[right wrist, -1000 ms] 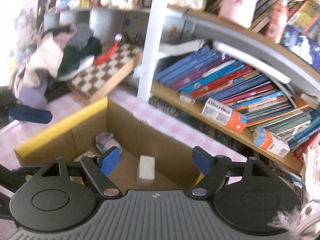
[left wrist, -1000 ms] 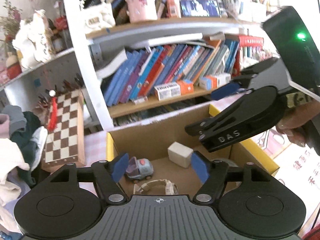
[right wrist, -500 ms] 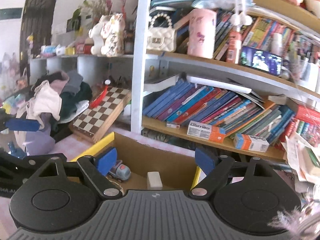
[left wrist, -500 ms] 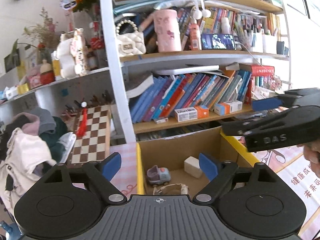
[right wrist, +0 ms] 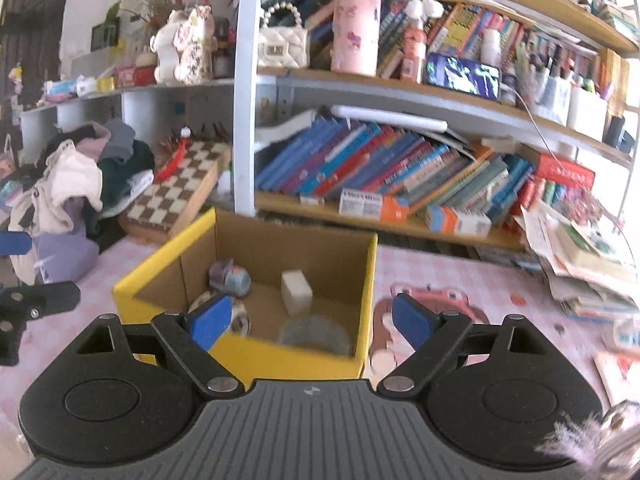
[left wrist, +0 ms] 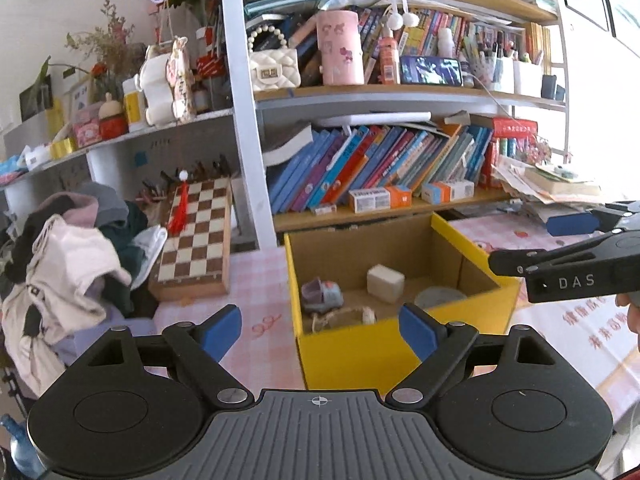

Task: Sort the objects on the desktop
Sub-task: 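Open the left tool to release the watch and withdraw both tools from the box, then move the left tool to the white charger and the right tool to the pink pig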

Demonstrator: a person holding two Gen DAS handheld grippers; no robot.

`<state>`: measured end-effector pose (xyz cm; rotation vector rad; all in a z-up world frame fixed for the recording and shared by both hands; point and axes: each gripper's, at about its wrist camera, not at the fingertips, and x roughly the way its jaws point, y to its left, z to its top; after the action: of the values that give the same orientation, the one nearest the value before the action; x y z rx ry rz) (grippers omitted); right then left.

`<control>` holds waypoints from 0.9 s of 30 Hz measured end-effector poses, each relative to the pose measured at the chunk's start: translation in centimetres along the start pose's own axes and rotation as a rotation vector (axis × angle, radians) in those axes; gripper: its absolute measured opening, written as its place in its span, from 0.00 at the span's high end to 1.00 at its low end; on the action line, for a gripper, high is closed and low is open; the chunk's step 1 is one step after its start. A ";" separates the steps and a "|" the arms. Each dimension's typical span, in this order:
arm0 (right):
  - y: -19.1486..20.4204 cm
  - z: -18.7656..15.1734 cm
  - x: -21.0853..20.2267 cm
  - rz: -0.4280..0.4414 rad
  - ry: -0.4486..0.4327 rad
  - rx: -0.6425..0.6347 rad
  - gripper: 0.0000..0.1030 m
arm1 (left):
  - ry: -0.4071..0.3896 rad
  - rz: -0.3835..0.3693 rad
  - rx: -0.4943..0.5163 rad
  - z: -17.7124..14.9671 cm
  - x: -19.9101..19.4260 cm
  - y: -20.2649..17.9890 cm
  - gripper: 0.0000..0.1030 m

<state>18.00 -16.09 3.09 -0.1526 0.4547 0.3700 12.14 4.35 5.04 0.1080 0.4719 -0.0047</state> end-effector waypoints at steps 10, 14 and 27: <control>2.0 -4.7 -2.9 -0.060 0.069 0.031 0.13 | 0.056 0.010 -0.015 -3.5 -2.0 0.8 0.09; 2.6 -6.2 -3.4 -0.071 0.097 0.032 0.13 | 0.079 0.007 -0.014 -4.7 -2.2 0.8 0.09; 4.8 -9.7 -3.1 -0.059 0.215 0.031 0.13 | 0.158 -0.030 0.024 -7.6 -1.7 -0.4 0.09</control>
<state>9.75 -14.83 -4.40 -0.1756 0.6663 0.2898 7.20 4.74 -0.95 0.1251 0.6316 -0.0317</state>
